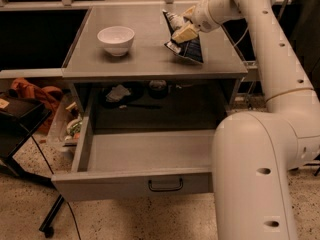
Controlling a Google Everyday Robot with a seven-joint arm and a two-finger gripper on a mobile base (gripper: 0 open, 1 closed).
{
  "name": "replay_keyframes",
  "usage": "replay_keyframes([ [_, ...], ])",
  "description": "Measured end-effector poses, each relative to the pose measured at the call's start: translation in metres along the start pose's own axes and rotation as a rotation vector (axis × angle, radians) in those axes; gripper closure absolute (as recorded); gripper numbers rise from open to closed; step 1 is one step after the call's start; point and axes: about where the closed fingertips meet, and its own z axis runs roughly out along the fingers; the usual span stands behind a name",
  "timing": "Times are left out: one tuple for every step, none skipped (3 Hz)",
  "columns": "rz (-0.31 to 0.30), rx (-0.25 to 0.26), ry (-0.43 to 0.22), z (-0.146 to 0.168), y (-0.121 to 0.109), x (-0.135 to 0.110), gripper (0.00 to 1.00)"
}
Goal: Pick blue chip bag from top drawer and place on counter
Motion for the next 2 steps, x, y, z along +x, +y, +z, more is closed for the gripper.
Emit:
replay_keyframes([
  [0.038,-0.001,-0.042,-0.0002,-0.002,0.005,0.11],
  [0.039,-0.001,-0.043,-0.0001,-0.002,0.0051,0.0],
])
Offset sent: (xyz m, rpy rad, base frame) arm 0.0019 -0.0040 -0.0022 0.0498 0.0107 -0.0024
